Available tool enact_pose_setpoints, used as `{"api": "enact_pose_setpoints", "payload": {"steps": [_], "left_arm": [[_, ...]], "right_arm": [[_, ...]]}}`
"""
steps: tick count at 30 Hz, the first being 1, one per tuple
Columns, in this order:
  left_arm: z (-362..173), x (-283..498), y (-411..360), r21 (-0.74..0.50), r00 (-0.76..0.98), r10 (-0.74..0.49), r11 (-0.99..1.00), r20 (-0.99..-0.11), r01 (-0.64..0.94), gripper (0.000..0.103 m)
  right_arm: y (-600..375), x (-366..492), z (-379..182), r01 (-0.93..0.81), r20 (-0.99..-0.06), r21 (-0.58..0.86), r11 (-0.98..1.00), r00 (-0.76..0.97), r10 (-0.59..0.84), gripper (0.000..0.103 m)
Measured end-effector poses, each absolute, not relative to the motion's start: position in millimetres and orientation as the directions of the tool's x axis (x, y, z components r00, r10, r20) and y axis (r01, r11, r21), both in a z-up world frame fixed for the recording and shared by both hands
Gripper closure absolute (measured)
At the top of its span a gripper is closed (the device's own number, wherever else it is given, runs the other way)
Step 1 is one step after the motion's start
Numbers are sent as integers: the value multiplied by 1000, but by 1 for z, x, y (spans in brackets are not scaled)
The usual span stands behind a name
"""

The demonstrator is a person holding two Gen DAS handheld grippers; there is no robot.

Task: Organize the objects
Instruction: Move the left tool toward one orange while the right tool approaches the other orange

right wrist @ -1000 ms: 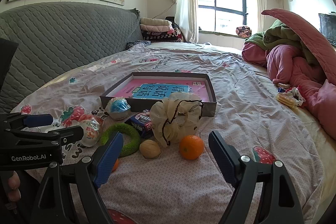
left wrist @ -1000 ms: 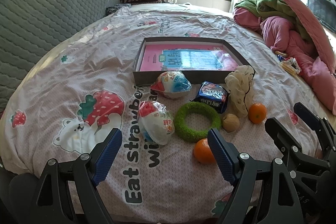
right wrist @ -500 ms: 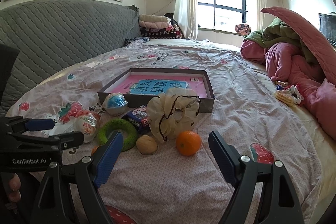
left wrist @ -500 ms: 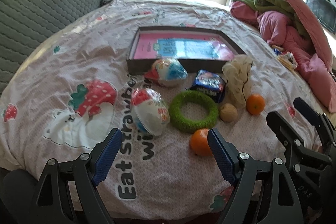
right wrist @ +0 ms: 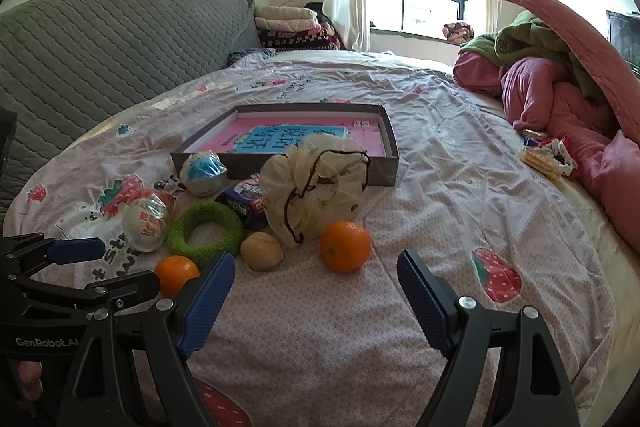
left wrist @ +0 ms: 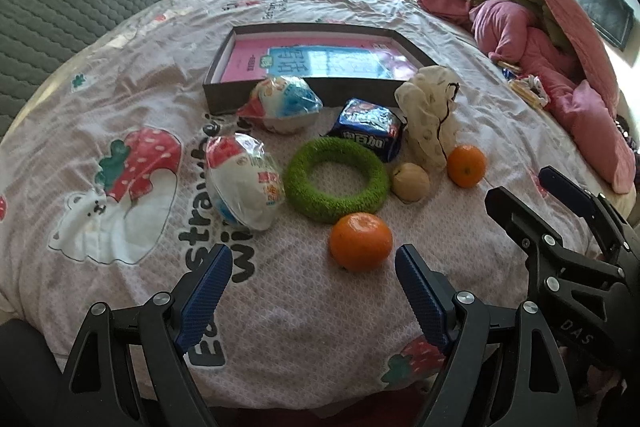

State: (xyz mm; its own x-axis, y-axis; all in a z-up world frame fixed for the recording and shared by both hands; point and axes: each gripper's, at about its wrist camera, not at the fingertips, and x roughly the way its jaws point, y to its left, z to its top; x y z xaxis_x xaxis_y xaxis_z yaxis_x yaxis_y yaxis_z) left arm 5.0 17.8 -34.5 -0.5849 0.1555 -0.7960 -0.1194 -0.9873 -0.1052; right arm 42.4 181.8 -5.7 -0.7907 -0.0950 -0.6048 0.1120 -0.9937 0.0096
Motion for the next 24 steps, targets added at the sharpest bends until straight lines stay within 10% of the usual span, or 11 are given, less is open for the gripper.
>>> {"api": "enact_pose_setpoints", "payload": {"steps": [24], "left_arm": [[-55, 4, 33, -97, -597, 182, -980, -782, -172, 19]], "right_arm": [[206, 19, -21, 80, -688, 20, -997, -723, -72, 20]]}}
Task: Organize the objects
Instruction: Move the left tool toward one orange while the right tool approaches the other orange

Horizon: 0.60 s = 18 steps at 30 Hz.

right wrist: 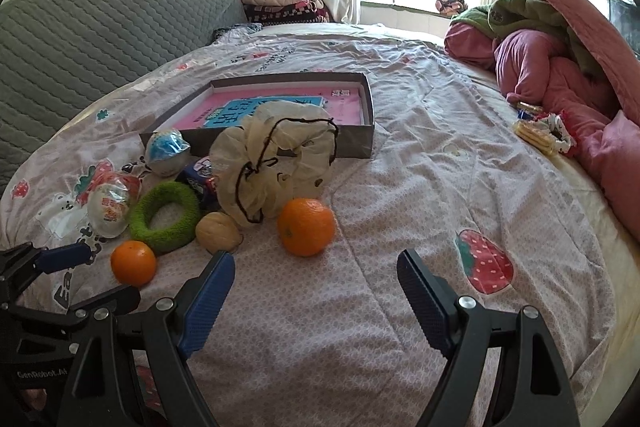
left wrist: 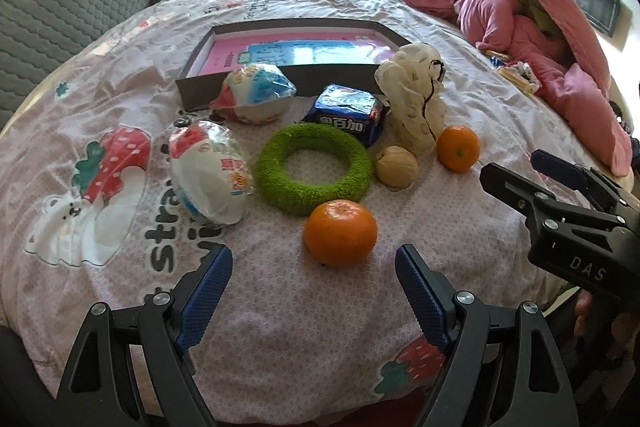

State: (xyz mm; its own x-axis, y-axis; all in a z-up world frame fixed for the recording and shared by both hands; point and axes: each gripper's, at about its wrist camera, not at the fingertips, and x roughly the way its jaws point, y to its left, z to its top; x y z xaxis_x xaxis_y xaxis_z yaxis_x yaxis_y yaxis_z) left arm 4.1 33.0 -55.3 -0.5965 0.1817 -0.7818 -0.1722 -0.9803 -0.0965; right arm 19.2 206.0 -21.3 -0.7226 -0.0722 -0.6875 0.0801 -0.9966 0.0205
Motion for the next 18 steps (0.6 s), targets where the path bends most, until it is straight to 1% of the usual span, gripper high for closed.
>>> {"api": "enact_pose_setpoints", "payload": {"steps": [13, 18], "left_arm": [[-64, -9, 29, -156, -592, 210, -978, -778, -142, 19], [-66, -12, 34, -173, -586, 223, -975, -779, -141, 19]], "right_arm": [[209, -7, -35, 58, -739, 17, -998, -672, -52, 20], [215, -21, -42, 37, -762, 40, -999, -645, -55, 21]]}}
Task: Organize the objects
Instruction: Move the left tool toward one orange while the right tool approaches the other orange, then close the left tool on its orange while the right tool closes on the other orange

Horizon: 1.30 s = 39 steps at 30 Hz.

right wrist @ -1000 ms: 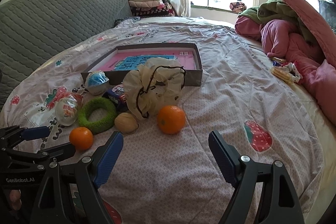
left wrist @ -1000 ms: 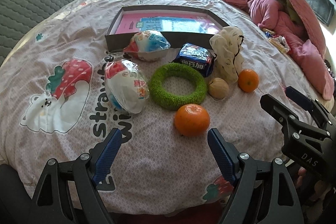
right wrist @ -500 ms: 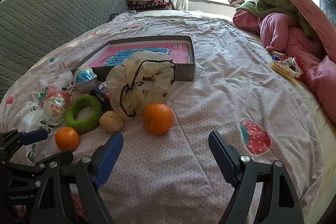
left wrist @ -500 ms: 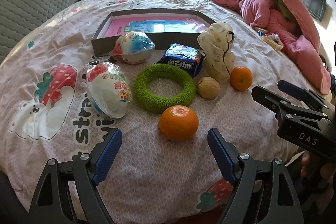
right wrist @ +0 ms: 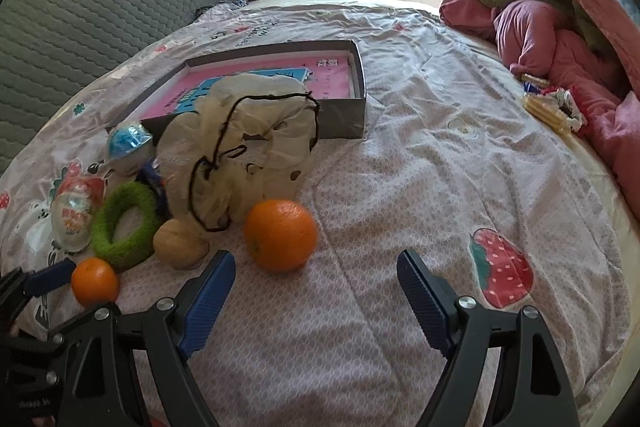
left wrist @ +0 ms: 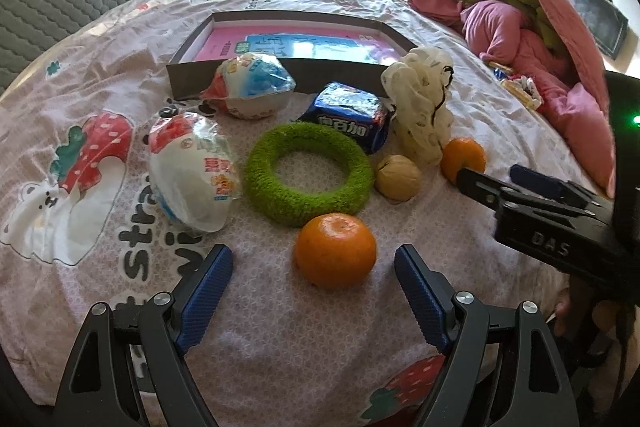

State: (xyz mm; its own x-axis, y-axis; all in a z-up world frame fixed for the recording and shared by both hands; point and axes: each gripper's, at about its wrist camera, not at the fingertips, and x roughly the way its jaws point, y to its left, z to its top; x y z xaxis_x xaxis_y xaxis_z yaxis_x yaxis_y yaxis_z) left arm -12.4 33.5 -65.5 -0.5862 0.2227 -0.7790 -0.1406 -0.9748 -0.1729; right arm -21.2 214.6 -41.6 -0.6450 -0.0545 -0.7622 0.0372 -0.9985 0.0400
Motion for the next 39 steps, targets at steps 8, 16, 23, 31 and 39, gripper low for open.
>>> {"api": "enact_pose_setpoints", "payload": {"steps": [8, 16, 23, 31, 39], "left_arm": [[-67, -18, 39, -172, -584, 210, -978, -784, -121, 30], [-69, -21, 38, -171, -578, 205, -979, -790, -114, 37], [-70, -19, 38, -165, -574, 197, -980, -795, -109, 41], [-69, -18, 31, -186, -577, 216, -976, -788, -111, 51], [-65, -13, 30, -207, -578, 251, -968, -777, -142, 64]], "right_arm": [[208, -32, -48, 66, -776, 49, -997, -625, -80, 41], [197, -33, -51, 113, -768, 52, -992, -631, -113, 62], [202, -32, -50, 131, -752, 90, -987, -641, -153, 66], [202, -27, -47, 143, -738, 100, -985, -653, -170, 66], [196, -18, -40, 166, -719, 98, -981, -670, -185, 66]]}}
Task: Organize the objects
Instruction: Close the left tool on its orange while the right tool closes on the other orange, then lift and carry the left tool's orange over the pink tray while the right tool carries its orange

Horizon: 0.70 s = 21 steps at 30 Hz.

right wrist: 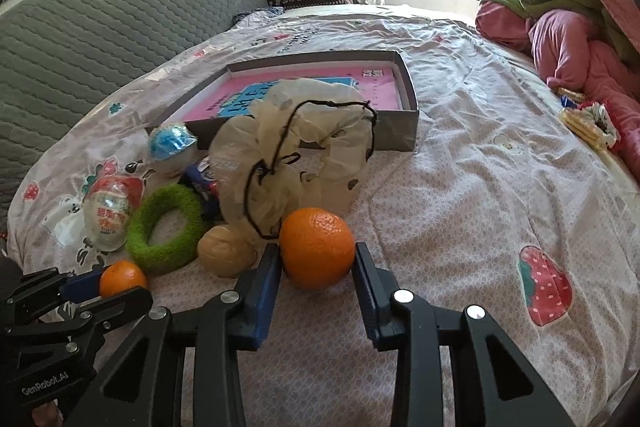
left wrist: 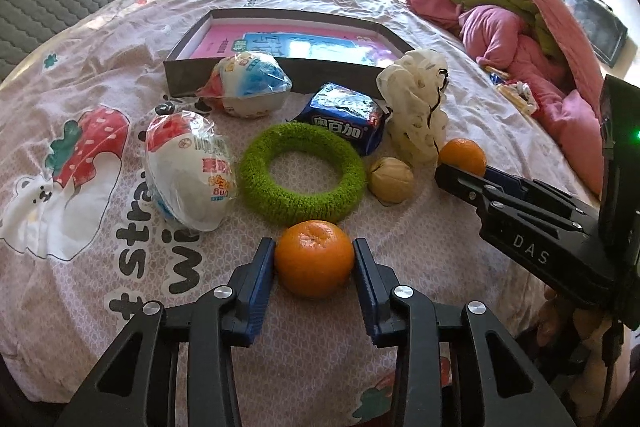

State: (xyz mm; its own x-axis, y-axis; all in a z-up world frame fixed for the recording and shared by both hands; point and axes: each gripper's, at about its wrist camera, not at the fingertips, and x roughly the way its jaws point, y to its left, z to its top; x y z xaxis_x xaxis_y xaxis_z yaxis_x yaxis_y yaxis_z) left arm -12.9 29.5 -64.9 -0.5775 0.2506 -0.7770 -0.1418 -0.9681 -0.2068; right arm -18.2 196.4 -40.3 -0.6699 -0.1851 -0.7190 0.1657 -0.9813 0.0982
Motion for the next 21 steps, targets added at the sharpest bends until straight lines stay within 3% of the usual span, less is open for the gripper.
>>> {"api": "enact_pose_setpoints", "payload": {"steps": [21], "left_arm": [[-40, -2, 31, -187, -650, 268, -963, -712, -192, 64]], "right_arm": [[201, -1, -12, 191, -612, 144, -971, -754, -239, 66]]}}
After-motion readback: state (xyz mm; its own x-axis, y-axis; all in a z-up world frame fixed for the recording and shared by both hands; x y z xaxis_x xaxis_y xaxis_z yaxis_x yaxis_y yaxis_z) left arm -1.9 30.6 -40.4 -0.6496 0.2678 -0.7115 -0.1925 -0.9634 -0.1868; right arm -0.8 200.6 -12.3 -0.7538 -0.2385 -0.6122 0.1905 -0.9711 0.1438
